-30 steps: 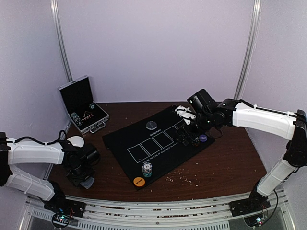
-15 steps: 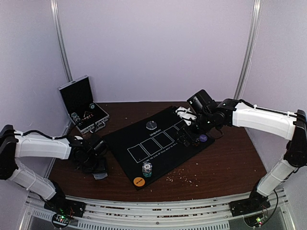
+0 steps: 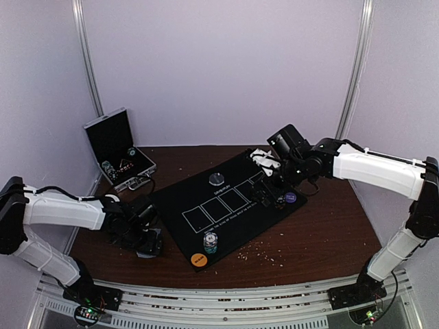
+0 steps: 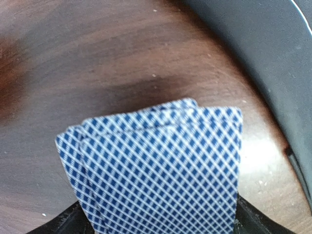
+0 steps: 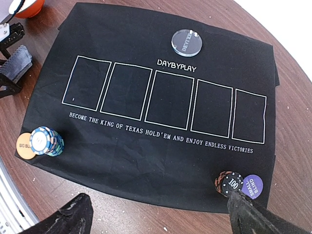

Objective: Distribute texas hold em gaming equipment
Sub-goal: Adjust the face-down deck piles at the center of the board, then pick up the face-down deck piles from the center of the board.

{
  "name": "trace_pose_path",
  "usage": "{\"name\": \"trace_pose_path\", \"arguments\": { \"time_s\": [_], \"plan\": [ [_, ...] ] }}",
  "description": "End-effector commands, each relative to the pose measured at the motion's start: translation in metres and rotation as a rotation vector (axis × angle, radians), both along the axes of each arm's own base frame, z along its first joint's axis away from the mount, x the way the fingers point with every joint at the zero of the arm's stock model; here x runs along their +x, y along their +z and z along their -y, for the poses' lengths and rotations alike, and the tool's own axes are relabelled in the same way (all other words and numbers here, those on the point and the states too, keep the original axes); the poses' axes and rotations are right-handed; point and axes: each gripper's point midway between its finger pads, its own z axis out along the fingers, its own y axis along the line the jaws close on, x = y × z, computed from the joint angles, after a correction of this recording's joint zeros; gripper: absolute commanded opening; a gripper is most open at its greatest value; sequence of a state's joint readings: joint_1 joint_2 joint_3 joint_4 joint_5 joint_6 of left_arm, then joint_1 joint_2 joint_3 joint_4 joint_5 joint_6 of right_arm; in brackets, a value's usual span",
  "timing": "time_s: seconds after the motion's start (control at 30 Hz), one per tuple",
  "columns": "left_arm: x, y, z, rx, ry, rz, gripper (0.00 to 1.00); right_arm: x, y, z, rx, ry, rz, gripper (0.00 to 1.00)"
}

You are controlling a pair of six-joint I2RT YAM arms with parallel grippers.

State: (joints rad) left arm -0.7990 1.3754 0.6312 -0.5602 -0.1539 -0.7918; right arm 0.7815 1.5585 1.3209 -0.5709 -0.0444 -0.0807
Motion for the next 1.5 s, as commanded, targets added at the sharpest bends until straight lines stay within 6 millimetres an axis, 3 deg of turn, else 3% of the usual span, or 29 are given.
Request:
{"name": "trace_pose_path", "arguments": {
  "time_s": [0.0, 0.1, 0.23, 0.57, 0.67, 0.83, 1.03, 1.2, 1.33, 1.47],
  "plan": [
    [0.006, -0.003, -0.007, 0.054, 0.046, 0.005, 0.98, -0.001, 0.004, 0.0, -0.016, -0.001, 0.004, 0.99],
    [0.014, -0.003, -0.004, 0.057, 0.071, 0.019, 0.97, 0.0, 0.004, -0.001, -0.016, 0.0, 0.008, 0.99],
    [0.017, -0.005, -0.003, 0.062, 0.102, 0.012, 0.87, 0.0, 0.005, -0.001, -0.02, 0.001, 0.01, 0.99],
    [-0.004, -0.017, -0.007, 0.012, 0.089, -0.041, 0.65, -0.002, 0.003, 0.0, -0.022, 0.002, 0.009, 0.99],
    [-0.002, -0.012, -0.005, 0.003, 0.066, -0.027, 0.56, -0.002, 0.004, -0.003, -0.01, 0.007, 0.007, 0.99],
    [0.01, 0.006, 0.001, 0.0, 0.018, 0.034, 0.53, -0.001, 0.011, -0.006, 0.01, 0.003, 0.012, 0.99],
    [0.027, 0.038, 0.003, 0.084, -0.086, 0.089, 0.5, 0.002, 0.033, -0.013, 0.113, -0.03, -0.002, 1.0],
    [0.049, 0.098, 0.016, 0.123, -0.221, 0.19, 0.49, 0.005, 0.062, -0.026, 0.295, -0.029, -0.08, 1.0],
    [0.059, 0.15, 0.039, 0.081, -0.386, 0.277, 0.47, 0.006, 0.085, -0.039, 0.491, 0.003, -0.187, 1.0],
    [0.058, 0.177, 0.058, 0.102, -0.552, 0.307, 0.46, 0.009, 0.091, -0.054, 0.58, 0.006, -0.249, 0.99]
  ]
}}
